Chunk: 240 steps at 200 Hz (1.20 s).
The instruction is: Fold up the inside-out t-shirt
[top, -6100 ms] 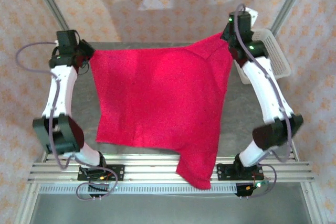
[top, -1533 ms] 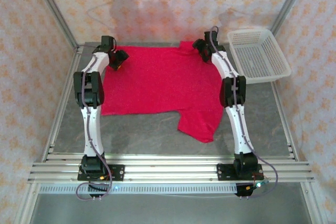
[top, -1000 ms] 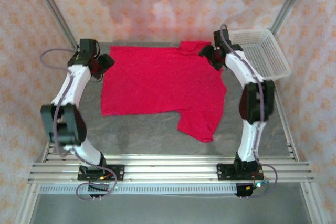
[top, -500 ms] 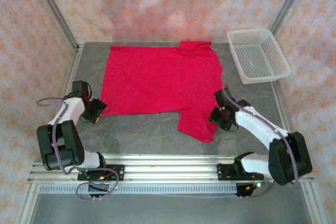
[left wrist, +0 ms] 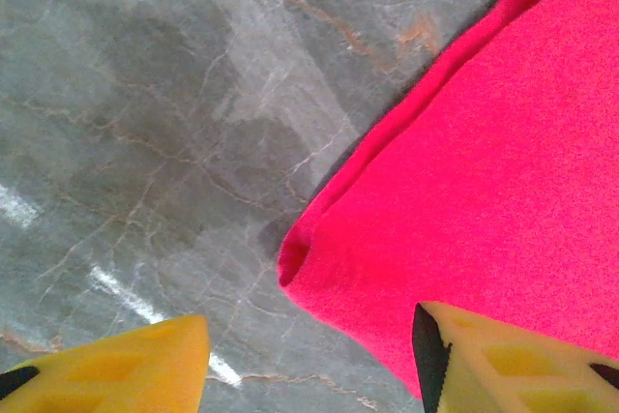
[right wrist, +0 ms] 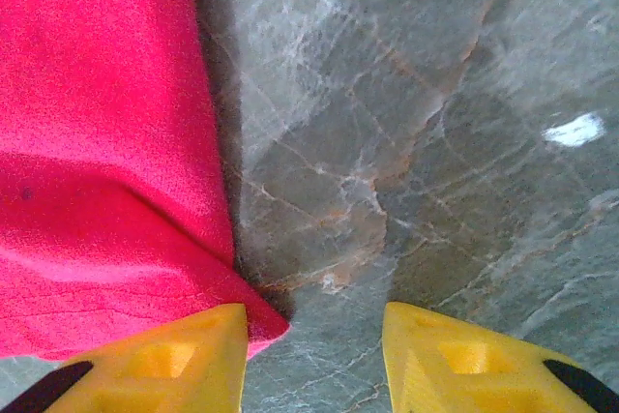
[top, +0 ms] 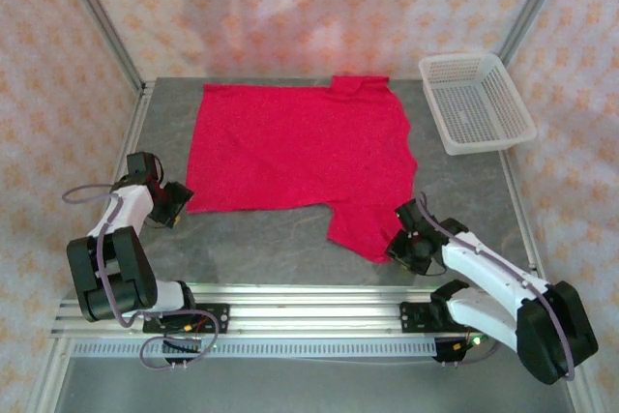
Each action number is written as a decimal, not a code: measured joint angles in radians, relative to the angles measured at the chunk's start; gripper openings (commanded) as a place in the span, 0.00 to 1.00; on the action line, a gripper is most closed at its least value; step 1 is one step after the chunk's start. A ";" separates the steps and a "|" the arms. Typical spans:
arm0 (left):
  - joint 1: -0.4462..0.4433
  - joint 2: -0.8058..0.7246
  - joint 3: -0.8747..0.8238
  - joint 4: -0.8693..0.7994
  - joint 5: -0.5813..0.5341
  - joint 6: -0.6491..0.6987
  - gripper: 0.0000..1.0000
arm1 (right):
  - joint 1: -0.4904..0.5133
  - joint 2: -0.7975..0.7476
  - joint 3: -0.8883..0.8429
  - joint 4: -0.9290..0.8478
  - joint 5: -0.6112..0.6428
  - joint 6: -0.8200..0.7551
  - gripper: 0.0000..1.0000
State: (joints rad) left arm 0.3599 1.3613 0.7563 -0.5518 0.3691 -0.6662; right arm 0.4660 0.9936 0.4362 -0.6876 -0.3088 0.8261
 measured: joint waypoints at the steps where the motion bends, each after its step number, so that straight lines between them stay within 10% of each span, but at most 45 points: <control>1: 0.000 0.000 0.000 0.001 0.000 0.000 0.59 | 0.000 0.000 0.000 0.001 0.000 0.002 0.43; 168: 0.000 0.066 -0.007 0.089 0.030 -0.038 0.58 | 0.032 0.076 0.039 0.057 0.000 0.042 0.49; 240: -0.008 0.095 -0.072 0.156 0.040 -0.077 0.47 | 0.031 0.086 0.028 0.026 0.033 0.040 0.11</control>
State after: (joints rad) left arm 0.3523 1.4559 0.6842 -0.3954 0.4091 -0.7437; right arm 0.4965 1.0794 0.4641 -0.6613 -0.2760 0.8661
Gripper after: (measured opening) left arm 0.525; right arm 0.180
